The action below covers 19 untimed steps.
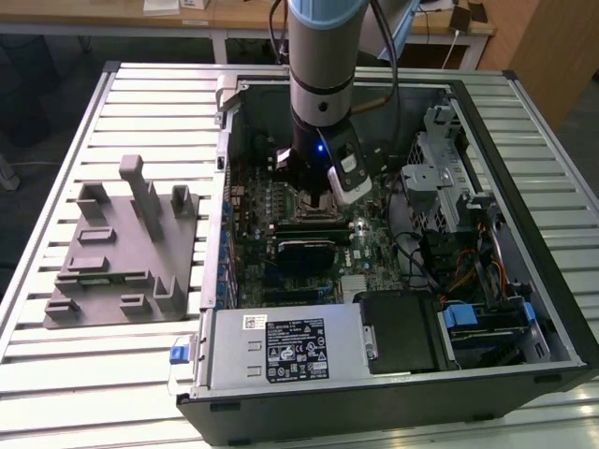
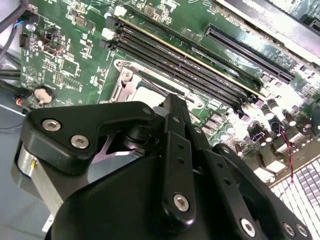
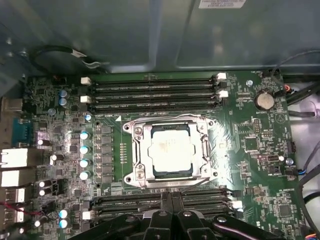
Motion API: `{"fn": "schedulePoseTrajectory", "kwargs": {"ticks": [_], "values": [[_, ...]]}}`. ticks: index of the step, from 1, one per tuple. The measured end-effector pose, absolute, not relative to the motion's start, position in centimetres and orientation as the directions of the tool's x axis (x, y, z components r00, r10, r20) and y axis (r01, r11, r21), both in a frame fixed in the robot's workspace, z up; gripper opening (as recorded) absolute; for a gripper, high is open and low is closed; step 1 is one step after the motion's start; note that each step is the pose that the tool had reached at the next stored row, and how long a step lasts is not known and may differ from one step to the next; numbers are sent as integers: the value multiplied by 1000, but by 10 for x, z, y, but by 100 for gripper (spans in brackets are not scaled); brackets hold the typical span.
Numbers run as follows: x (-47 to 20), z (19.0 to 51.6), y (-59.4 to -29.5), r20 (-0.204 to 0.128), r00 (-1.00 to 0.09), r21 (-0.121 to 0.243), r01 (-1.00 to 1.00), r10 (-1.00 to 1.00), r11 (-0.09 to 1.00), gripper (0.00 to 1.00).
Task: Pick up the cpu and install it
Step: 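Install the second cpu locking lever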
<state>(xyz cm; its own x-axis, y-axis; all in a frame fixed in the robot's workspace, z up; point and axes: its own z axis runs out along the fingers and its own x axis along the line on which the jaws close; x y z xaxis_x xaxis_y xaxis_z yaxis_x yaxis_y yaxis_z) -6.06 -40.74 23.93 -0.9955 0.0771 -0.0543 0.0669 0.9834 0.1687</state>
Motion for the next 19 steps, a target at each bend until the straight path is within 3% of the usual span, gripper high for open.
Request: {"fn": "schedulePoseTrajectory", "kwargs": {"ticks": [19], "values": [[-78, 219, -408, -49, -996, 167, 71, 81, 983, 11]]}}
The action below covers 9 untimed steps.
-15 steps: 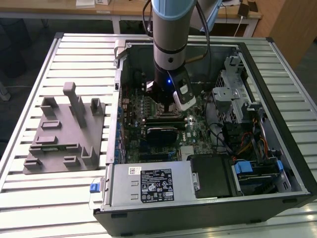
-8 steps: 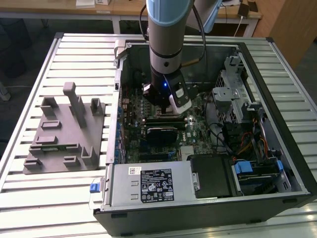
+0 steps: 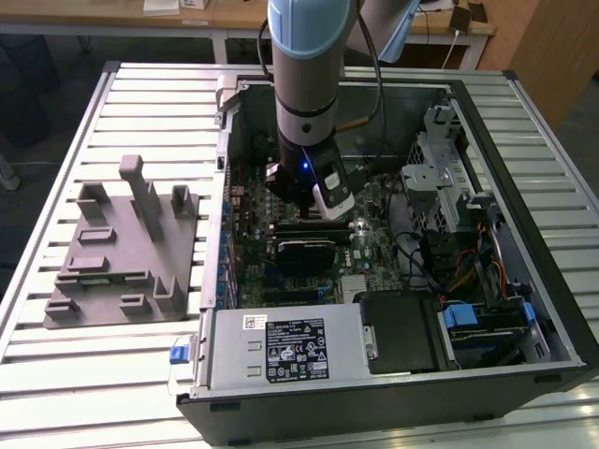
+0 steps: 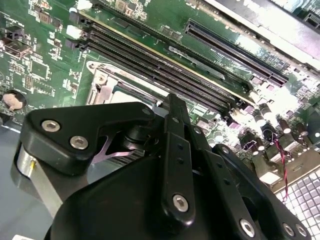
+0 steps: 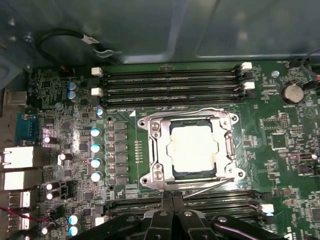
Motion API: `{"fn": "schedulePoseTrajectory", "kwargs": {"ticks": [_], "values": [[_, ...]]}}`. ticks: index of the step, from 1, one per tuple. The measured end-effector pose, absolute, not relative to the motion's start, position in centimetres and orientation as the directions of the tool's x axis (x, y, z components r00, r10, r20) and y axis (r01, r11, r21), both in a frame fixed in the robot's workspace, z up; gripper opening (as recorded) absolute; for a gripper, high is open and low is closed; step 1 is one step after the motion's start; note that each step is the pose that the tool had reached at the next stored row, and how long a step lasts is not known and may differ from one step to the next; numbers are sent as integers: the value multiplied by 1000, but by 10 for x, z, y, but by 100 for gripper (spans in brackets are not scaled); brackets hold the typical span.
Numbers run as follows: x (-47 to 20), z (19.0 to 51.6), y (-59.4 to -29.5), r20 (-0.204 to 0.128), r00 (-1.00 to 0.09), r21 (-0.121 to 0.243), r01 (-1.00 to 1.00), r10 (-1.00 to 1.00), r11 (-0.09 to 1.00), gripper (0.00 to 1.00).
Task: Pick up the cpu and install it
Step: 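Install the second cpu locking lever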
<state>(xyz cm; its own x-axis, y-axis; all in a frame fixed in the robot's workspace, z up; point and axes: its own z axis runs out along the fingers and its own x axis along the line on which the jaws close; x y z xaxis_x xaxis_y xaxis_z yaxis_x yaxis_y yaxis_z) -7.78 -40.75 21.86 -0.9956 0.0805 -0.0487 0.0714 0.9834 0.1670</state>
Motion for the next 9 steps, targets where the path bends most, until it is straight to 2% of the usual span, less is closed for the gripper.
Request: {"fn": "schedulePoseTrajectory", "kwargs": {"ticks": [9], "values": [[-78, 217, -411, -48, -996, 174, 71, 81, 982, 11]]}}
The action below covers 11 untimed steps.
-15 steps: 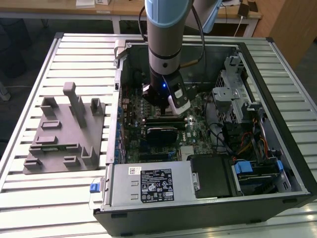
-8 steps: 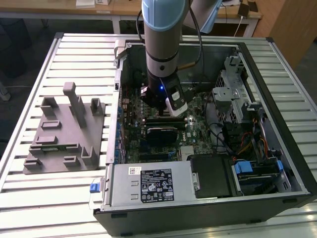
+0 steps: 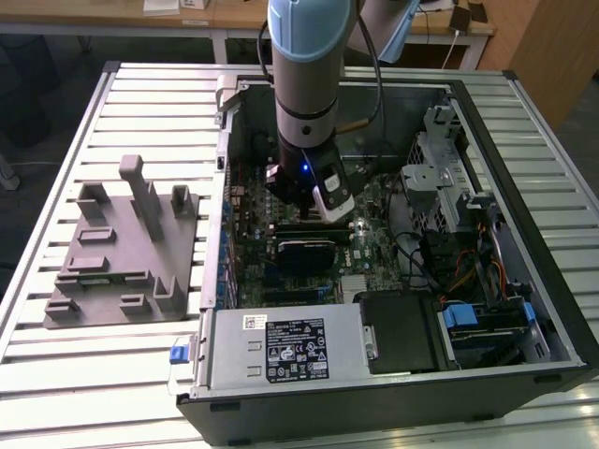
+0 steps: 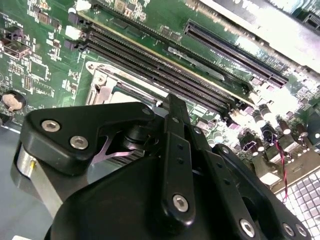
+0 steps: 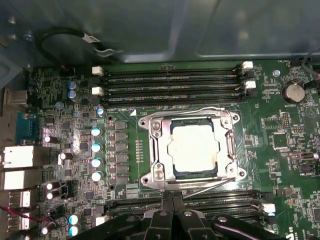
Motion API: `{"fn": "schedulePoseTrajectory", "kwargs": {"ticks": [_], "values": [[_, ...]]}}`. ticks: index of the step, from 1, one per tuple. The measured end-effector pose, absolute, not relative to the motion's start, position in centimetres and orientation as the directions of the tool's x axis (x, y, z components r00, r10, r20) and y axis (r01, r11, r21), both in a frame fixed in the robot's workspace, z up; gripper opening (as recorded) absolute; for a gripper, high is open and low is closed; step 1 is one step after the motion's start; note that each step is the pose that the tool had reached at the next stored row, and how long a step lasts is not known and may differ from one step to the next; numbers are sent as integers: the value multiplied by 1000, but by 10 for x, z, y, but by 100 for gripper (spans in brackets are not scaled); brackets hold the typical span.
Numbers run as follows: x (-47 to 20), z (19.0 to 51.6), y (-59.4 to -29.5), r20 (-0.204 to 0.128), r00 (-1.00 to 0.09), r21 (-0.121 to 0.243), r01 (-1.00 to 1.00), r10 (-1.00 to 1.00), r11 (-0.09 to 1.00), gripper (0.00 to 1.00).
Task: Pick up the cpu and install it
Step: 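Install the second cpu locking lever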
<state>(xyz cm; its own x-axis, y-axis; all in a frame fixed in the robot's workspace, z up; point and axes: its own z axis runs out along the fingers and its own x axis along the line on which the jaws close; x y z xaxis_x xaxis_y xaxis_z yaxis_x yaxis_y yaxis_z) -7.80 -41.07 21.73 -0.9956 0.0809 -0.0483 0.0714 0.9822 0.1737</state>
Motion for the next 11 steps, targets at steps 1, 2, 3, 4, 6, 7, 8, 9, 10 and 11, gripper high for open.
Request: {"fn": "schedulePoseTrajectory", "kwargs": {"ticks": [1, 2, 3, 4, 6, 7, 8, 9, 10, 11], "values": [[-78, 217, -412, -48, -996, 175, 71, 81, 982, 11], [-78, 216, -414, -48, -996, 177, 71, 81, 982, 11], [-78, 216, -415, -48, -996, 180, 71, 81, 981, 11], [-78, 215, -416, -47, -996, 183, 71, 81, 980, 11], [-78, 213, -418, -47, -996, 193, 71, 82, 979, 11], [-79, 212, -419, -46, -996, 200, 71, 82, 977, 11], [-79, 211, -419, -45, -996, 208, 71, 82, 976, 11], [-79, 211, -420, -45, -996, 217, 71, 83, 974, 11], [-79, 211, -421, -44, -996, 227, 71, 83, 971, 11], [-80, 210, -422, -42, -996, 246, 71, 84, 967, 11]]}}
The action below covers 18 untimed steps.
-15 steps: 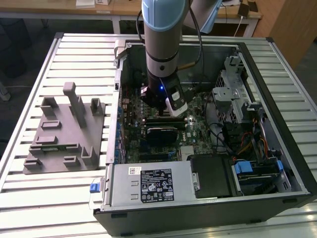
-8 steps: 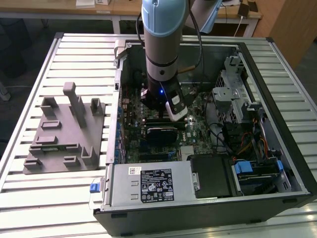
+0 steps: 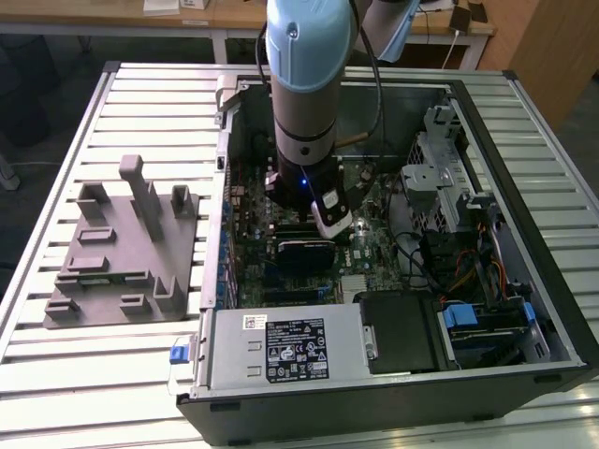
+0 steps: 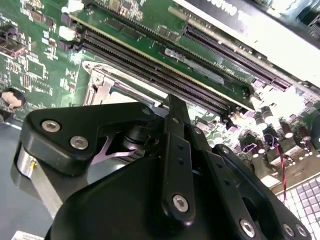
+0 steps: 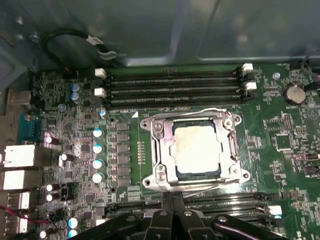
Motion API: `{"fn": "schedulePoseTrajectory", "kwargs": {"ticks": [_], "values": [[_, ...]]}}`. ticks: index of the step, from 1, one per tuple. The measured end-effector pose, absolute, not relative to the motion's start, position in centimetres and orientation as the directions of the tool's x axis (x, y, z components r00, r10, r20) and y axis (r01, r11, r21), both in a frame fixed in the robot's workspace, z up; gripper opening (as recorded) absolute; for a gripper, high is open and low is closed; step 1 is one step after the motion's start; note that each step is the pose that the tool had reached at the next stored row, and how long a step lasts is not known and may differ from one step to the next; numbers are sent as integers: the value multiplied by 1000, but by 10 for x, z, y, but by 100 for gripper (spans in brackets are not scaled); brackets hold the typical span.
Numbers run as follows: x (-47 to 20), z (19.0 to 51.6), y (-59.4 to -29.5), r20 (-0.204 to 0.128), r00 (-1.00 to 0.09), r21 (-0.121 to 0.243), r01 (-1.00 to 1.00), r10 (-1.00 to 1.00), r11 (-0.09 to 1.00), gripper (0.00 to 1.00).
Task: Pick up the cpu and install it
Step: 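Install the second cpu locking lever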
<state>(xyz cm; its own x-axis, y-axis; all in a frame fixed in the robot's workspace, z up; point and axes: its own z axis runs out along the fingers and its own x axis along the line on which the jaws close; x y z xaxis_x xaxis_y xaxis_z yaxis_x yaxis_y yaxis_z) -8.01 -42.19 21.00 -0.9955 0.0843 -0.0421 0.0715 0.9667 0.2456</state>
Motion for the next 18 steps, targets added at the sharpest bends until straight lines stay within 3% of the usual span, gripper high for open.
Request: {"fn": "schedulePoseTrajectory", "kwargs": {"ticks": [7, 18], "values": [[-84, 208, -428, -41, -996, 255, 71, 84, 964, 11], [-88, 202, -435, -38, -996, 298, 71, 86, 952, 11]]}}
